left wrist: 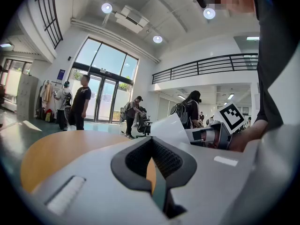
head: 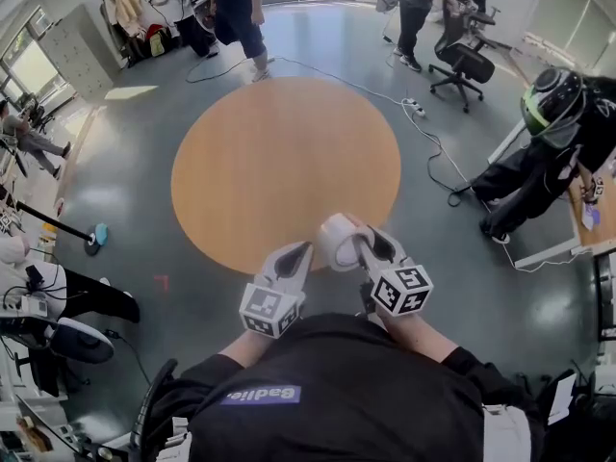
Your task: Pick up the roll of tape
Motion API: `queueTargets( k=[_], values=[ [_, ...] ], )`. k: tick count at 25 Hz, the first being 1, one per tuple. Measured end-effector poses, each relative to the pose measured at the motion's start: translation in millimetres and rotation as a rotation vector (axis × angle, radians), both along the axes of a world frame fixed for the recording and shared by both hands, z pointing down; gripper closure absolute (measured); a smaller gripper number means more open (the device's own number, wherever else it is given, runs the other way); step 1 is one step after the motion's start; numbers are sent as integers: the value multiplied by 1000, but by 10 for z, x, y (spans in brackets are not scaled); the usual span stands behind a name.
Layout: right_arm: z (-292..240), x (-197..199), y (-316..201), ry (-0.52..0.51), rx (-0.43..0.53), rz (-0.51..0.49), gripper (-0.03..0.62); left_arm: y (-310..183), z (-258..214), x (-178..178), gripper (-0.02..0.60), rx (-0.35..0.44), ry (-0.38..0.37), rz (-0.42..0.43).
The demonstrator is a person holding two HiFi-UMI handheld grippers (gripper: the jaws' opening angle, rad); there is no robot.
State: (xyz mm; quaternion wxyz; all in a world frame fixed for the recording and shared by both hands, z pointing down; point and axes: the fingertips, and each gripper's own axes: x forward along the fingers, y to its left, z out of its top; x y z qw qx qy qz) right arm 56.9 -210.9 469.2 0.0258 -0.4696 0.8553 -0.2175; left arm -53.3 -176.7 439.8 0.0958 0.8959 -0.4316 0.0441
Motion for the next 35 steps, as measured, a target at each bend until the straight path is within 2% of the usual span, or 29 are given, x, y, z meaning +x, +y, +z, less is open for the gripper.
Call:
queueTargets(
  k=[14, 35],
  values=[
    [-19, -72, -55, 27, 24, -31, 487, -71, 47, -18, 569, -4, -2, -7],
    [-3, -166, 3, 19, 7, -45, 487, -15, 33, -79, 569, -6, 0, -5]
  ],
)
